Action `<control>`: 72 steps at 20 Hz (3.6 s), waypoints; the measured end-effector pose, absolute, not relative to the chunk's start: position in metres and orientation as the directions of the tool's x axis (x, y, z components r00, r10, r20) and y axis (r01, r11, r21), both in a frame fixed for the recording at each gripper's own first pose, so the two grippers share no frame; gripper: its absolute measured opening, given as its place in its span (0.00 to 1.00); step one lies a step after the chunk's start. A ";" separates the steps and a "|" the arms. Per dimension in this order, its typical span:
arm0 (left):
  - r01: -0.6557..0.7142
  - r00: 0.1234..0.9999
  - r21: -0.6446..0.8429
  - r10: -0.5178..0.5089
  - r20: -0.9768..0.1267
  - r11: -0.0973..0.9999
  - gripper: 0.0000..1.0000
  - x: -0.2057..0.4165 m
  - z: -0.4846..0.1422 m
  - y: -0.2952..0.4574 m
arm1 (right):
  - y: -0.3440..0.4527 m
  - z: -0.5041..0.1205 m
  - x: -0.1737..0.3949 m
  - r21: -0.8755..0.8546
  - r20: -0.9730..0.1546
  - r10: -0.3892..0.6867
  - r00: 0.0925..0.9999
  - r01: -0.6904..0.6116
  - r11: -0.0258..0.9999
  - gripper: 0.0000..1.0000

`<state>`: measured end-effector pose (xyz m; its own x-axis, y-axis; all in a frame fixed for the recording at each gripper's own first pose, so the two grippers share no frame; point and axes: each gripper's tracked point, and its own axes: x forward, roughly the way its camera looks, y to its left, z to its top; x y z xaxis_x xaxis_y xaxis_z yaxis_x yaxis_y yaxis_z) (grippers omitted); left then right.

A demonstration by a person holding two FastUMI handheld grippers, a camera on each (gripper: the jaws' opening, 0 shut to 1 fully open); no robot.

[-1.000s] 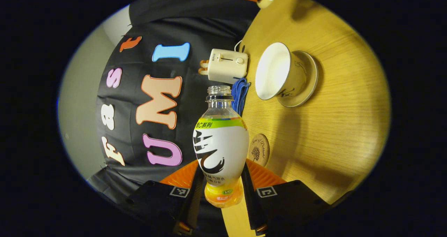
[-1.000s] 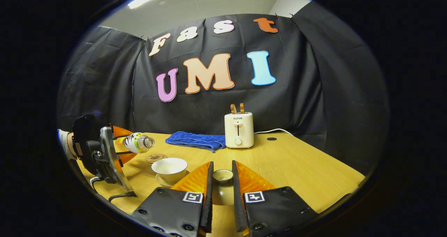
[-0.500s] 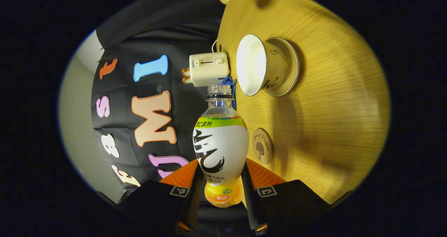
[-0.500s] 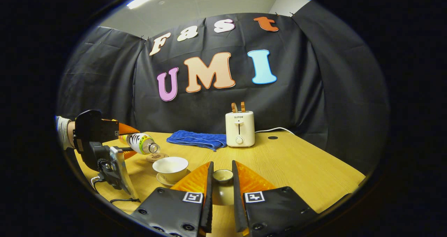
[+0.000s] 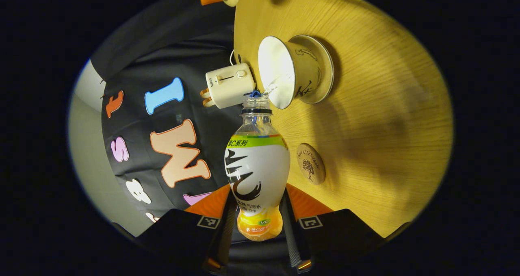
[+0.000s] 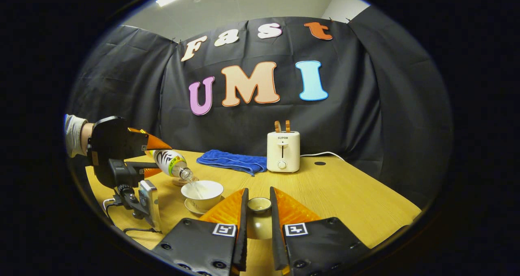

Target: Open the teacup lid with one hand, grasp the water bottle and pour water into the teacup with the other hand; after pouring, place the water bottle on the coaster and then close the teacup lid.

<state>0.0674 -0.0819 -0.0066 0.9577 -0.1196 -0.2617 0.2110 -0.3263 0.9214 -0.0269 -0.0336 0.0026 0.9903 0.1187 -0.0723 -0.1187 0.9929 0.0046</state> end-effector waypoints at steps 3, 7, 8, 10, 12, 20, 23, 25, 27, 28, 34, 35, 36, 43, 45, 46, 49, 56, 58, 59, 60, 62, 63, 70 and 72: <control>0.195 0.959 0.904 -0.120 -0.257 -0.381 0.55 0.069 0.003 -0.082 | -0.034 0.002 -0.026 0.005 -0.077 0.120 0.990 -0.120 0.993 0.29; 0.168 0.962 0.878 -0.121 -0.245 -0.449 0.55 0.074 0.019 -0.084 | -0.031 -0.002 -0.026 -0.006 -0.080 0.126 0.989 -0.127 0.992 0.29; 0.161 0.961 0.869 -0.126 -0.246 -0.468 0.55 0.076 0.022 -0.084 | -0.030 -0.003 -0.025 -0.007 -0.084 0.128 0.988 -0.129 0.992 0.29; 0.151 0.961 0.857 -0.132 -0.245 -0.493 0.56 0.079 0.029 -0.087 | -0.030 -0.006 -0.024 -0.011 -0.090 0.129 0.988 -0.130 0.991 0.29; 0.146 0.960 0.847 -0.134 -0.246 -0.511 0.55 0.082 0.031 -0.090 | -0.029 -0.007 -0.024 -0.019 -0.092 0.127 0.988 -0.130 0.991 0.29; 0.103 0.960 0.824 -0.162 -0.229 -0.558 0.55 0.084 0.055 -0.104 | -0.026 -0.009 -0.023 -0.014 -0.097 0.134 0.986 -0.136 0.991 0.29; 0.099 0.960 0.822 -0.165 -0.228 -0.561 0.55 0.083 0.058 -0.106 | -0.022 -0.008 -0.024 -0.017 -0.099 0.142 0.985 -0.144 0.989 0.29; 0.106 0.959 0.821 -0.160 -0.233 -0.561 0.55 0.083 0.054 -0.103 | -0.021 -0.007 -0.025 -0.021 -0.094 0.143 0.985 -0.146 0.989 0.29; 0.119 0.956 0.822 -0.158 -0.245 -0.557 0.55 0.083 0.048 -0.101 | -0.022 -0.008 -0.026 -0.018 -0.094 0.143 0.985 -0.145 0.989 0.29; 0.129 0.954 0.824 -0.157 -0.255 -0.552 0.55 0.082 0.045 -0.099 | -0.022 -0.008 -0.025 -0.017 -0.096 0.142 0.985 -0.144 0.989 0.29; 0.239 0.933 0.855 -0.134 -0.333 -0.461 0.55 0.077 0.019 -0.083 | -0.022 -0.011 -0.024 0.002 -0.105 0.140 0.984 -0.141 0.990 0.29; 0.261 0.929 0.860 -0.128 -0.347 -0.438 0.55 0.076 0.014 -0.080 | -0.023 -0.011 -0.024 0.001 -0.107 0.140 0.984 -0.141 0.990 0.29; 0.284 0.922 0.864 -0.128 -0.364 -0.416 0.58 0.075 0.008 -0.080 | -0.022 -0.011 -0.023 0.001 -0.107 0.139 0.985 -0.140 0.990 0.29; 0.414 0.875 0.883 -0.171 -0.453 -0.223 0.56 0.065 -0.032 -0.083 | -0.022 -0.009 -0.025 0.010 -0.105 0.133 0.985 -0.133 0.991 0.29; 0.437 0.871 0.892 -0.194 -0.452 -0.119 0.58 0.068 -0.037 -0.081 | -0.021 -0.007 -0.026 0.013 -0.101 0.132 0.986 -0.132 0.991 0.29; 0.449 0.870 0.892 -0.203 -0.449 -0.048 0.57 0.068 -0.040 -0.079 | -0.021 -0.006 -0.025 0.014 -0.097 0.132 0.986 -0.131 0.991 0.29; 0.473 0.871 0.867 -0.232 -0.434 0.157 0.58 0.070 -0.040 -0.075 | -0.015 -0.004 -0.027 0.009 -0.100 0.139 0.985 -0.139 0.990 0.29; 0.463 0.886 0.723 -0.282 -0.367 0.513 0.58 0.072 -0.038 -0.069 | 0.003 0.001 -0.028 -0.021 -0.102 0.158 0.982 -0.161 0.987 0.29; 0.445 0.896 0.690 -0.289 -0.338 0.570 0.57 0.075 -0.034 -0.067 | 0.007 0.000 -0.027 -0.031 -0.105 0.163 0.981 -0.167 0.986 0.29; 0.439 0.898 0.672 -0.289 -0.331 0.596 0.54 0.075 -0.033 -0.066 | 0.010 0.001 -0.027 -0.035 -0.106 0.166 0.981 -0.170 0.985 0.29; 0.439 0.898 0.646 -0.299 -0.322 0.624 0.57 0.075 -0.029 -0.067 | 0.013 0.001 -0.027 -0.037 -0.106 0.169 0.980 -0.173 0.984 0.29; 0.440 0.898 0.582 -0.320 -0.303 0.684 0.57 0.075 -0.023 -0.070 | 0.019 0.001 -0.027 -0.043 -0.107 0.176 0.979 -0.181 0.983 0.29; 0.435 0.900 0.551 -0.328 -0.287 0.712 0.57 0.077 -0.019 -0.071 | 0.021 0.001 -0.027 -0.048 -0.108 0.179 0.978 -0.185 0.982 0.29; 0.380 0.924 0.400 -0.326 -0.198 0.834 0.53 0.096 0.015 -0.064 | 0.026 -0.007 -0.024 -0.074 -0.130 0.181 0.975 -0.191 0.979 0.29; 0.368 0.929 0.343 -0.326 -0.175 0.864 0.56 0.105 0.022 -0.064 | 0.025 -0.008 -0.022 -0.072 -0.134 0.179 0.975 -0.190 0.979 0.29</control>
